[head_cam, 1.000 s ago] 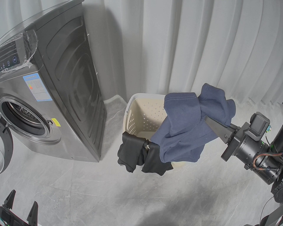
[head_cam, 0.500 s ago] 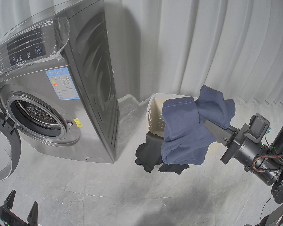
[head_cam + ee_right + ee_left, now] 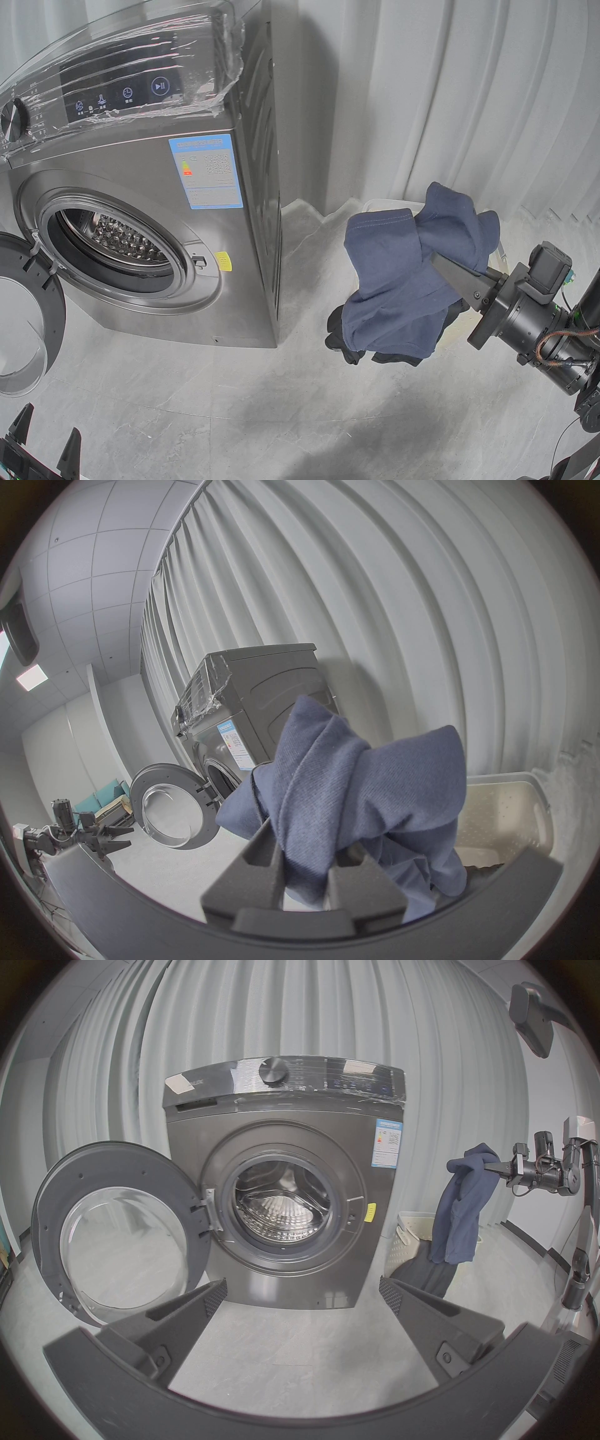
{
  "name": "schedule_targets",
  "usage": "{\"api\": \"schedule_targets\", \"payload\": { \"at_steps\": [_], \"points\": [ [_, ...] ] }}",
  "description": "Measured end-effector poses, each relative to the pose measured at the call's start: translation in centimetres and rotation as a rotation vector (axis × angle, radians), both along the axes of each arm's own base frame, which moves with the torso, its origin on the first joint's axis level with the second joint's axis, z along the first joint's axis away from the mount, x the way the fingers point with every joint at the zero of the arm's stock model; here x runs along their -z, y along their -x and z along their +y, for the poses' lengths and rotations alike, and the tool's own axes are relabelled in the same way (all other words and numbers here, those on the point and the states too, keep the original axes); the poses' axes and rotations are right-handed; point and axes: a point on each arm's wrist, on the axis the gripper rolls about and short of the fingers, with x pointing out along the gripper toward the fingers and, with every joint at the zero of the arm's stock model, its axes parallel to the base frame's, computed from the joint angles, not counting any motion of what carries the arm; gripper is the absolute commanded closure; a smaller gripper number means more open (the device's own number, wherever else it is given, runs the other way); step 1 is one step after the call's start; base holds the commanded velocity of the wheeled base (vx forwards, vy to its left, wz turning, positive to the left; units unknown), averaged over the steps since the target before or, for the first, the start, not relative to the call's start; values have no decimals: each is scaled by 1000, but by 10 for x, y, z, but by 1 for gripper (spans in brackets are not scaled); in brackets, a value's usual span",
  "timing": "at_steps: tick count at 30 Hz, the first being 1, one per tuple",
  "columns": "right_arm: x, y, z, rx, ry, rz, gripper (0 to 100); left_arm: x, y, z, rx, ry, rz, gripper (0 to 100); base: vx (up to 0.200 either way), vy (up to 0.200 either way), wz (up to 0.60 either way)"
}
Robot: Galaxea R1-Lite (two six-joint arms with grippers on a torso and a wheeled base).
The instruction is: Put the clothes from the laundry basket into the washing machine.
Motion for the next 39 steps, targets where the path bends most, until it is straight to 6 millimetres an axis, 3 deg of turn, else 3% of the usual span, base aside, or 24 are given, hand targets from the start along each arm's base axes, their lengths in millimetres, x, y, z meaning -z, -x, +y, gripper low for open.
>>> {"api": "schedule_targets", "payload": {
  "at_steps": [9,18,27,39],
  "points": [
    [1,0,0,-3,4,3,100,0,0,0,-1,0,0,0,0,200,0],
    [1,0,0,-5,4,3,100,0,0,0,0,0,0,0,0,0,0],
    [1,0,0,-4,4,4,100,0,0,0,0,0,0,0,-200,0,0],
    [2,0,0,-4,6,6,100,0,0,0,-1,0,0,0,0,50,0]
  ]
}}
